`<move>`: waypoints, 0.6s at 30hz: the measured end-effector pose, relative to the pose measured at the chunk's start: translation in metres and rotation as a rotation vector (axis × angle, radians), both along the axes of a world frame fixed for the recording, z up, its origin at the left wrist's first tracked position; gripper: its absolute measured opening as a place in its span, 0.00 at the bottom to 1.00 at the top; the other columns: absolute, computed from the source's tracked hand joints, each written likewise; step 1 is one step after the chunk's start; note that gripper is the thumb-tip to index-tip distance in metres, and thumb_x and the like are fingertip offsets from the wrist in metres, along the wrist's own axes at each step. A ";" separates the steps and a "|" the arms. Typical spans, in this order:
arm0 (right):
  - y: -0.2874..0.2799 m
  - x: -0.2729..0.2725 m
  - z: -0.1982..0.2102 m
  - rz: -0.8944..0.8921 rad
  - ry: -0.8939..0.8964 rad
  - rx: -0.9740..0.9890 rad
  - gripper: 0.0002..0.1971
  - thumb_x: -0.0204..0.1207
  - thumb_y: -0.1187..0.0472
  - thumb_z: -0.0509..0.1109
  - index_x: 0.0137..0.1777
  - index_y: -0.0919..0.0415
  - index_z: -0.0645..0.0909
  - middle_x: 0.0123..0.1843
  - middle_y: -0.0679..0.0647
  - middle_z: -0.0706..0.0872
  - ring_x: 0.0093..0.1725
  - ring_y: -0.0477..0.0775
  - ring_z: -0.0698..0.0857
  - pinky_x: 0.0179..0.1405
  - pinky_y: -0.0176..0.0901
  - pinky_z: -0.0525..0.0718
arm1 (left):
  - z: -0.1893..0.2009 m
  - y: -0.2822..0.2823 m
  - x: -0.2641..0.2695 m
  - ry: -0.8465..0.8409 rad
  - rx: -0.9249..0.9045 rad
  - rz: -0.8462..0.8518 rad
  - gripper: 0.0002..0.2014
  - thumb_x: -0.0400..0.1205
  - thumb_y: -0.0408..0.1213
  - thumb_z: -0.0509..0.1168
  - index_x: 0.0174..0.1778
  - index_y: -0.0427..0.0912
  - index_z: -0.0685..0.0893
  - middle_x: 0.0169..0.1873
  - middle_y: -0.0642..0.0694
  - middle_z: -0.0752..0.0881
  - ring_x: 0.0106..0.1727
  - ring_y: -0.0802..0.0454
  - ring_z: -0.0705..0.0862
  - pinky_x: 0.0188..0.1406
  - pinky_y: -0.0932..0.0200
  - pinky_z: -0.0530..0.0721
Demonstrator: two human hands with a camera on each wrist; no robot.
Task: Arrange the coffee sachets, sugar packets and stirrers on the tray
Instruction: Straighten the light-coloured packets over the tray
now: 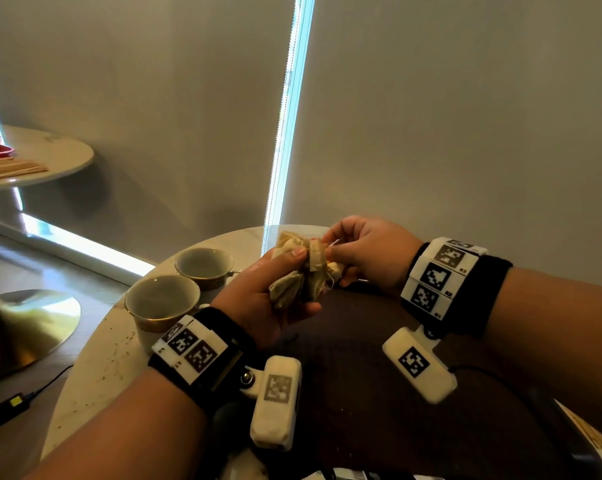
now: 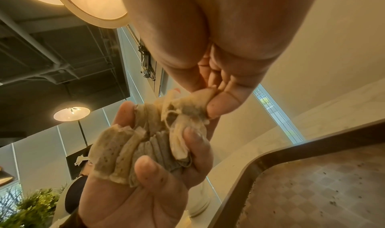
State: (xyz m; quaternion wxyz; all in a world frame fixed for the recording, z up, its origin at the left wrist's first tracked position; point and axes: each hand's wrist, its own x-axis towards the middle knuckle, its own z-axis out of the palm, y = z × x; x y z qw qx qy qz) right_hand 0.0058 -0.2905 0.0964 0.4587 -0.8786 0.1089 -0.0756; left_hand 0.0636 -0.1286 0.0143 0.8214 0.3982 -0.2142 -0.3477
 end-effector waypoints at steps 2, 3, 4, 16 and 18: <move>0.000 0.000 -0.001 0.002 0.004 0.075 0.08 0.78 0.70 0.74 0.54 0.61 0.84 0.48 0.59 0.90 0.39 0.52 0.91 0.37 0.45 0.91 | -0.001 -0.001 0.001 0.010 0.003 0.035 0.30 0.77 0.48 0.74 0.74 0.42 0.79 0.51 0.41 0.89 0.46 0.50 0.89 0.35 0.56 0.89; 0.000 0.001 -0.002 0.002 0.008 0.118 0.09 0.77 0.71 0.74 0.54 0.61 0.84 0.49 0.60 0.89 0.40 0.53 0.91 0.40 0.47 0.92 | -0.001 -0.001 0.001 0.022 0.000 0.051 0.30 0.77 0.48 0.74 0.74 0.41 0.78 0.52 0.41 0.89 0.45 0.50 0.89 0.35 0.56 0.89; 0.000 0.001 -0.003 0.001 0.013 0.156 0.10 0.76 0.73 0.74 0.54 0.61 0.84 0.49 0.60 0.89 0.41 0.54 0.91 0.42 0.49 0.92 | 0.000 -0.002 0.002 0.037 -0.004 0.069 0.31 0.76 0.48 0.72 0.74 0.41 0.78 0.53 0.40 0.88 0.45 0.50 0.90 0.34 0.56 0.89; -0.018 0.004 -0.005 -0.115 -0.010 0.205 0.11 0.74 0.73 0.76 0.49 0.57 0.85 0.54 0.61 0.88 0.51 0.59 0.89 0.42 0.50 0.89 | -0.004 -0.002 0.014 0.146 -0.108 0.176 0.33 0.75 0.48 0.71 0.75 0.37 0.78 0.51 0.41 0.88 0.45 0.49 0.90 0.36 0.55 0.89; -0.018 0.003 -0.004 -0.099 -0.037 0.240 0.10 0.74 0.73 0.76 0.49 0.57 0.85 0.51 0.59 0.88 0.47 0.58 0.89 0.39 0.50 0.89 | -0.004 -0.004 0.011 0.135 -0.078 0.152 0.30 0.73 0.48 0.71 0.71 0.39 0.80 0.50 0.41 0.89 0.43 0.51 0.90 0.36 0.54 0.90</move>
